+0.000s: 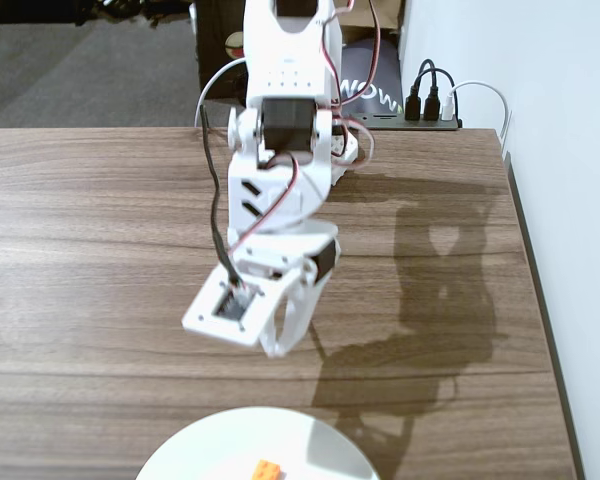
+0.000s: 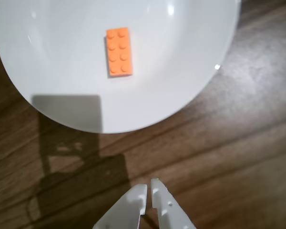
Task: Grasp a lego block and put it on the plate.
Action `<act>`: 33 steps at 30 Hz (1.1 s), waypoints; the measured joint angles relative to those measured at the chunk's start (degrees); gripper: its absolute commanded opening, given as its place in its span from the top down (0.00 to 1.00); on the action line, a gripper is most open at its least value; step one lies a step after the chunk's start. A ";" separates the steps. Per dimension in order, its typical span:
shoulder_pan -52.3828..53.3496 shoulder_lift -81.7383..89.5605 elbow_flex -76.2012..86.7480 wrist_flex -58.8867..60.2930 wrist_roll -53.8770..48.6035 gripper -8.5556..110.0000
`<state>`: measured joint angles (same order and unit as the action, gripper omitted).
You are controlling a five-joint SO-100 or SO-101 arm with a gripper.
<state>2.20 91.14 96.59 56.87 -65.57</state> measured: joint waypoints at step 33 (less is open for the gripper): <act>-1.67 68.73 62.05 -0.62 60.64 0.92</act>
<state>0.53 159.87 158.64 56.25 -4.92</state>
